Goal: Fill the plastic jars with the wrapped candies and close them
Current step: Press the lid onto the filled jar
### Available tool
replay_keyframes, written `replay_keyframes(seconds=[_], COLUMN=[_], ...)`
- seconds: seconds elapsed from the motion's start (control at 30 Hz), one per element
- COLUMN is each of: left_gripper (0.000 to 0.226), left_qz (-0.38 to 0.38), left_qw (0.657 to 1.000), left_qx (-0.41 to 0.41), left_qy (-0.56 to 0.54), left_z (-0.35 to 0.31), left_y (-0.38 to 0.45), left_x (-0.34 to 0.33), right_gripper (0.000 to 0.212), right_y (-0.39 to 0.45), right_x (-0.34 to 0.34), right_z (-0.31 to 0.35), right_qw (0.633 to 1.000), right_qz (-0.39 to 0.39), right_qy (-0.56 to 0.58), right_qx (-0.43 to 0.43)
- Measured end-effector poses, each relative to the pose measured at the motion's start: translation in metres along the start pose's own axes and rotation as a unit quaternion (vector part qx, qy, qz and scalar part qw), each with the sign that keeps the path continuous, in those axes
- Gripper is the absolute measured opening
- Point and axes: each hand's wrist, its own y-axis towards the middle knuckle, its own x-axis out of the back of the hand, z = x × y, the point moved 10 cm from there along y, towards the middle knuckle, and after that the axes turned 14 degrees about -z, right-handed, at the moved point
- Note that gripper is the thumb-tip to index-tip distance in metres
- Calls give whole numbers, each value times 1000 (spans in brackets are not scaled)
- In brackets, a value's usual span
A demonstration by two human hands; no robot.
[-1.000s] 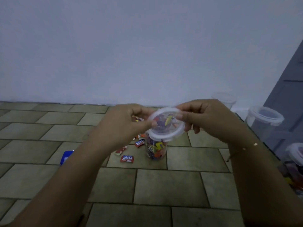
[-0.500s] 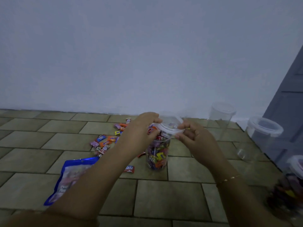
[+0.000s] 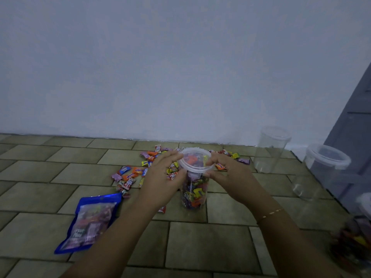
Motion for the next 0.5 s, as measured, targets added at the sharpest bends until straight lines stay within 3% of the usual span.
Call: replay_keyframes(seconds=[0.13, 0.3, 0.5], left_gripper=[55, 45, 53], left_qz=[15, -12, -43], left_qw=[998, 995, 999], left_qx=[45, 74, -5], left_qy=[-30, -66, 11], left_z=[12, 9, 11], left_y=[-3, -4, -4], left_x=[-8, -7, -6], right_gripper=[18, 9, 14], right_y=[1, 7, 4], right_x=[-4, -9, -19], right_z=[3, -4, -10], right_qw=[999, 995, 981], right_qz=[21, -31, -117], right_qy=[25, 96, 152], right_qx=[9, 4, -4])
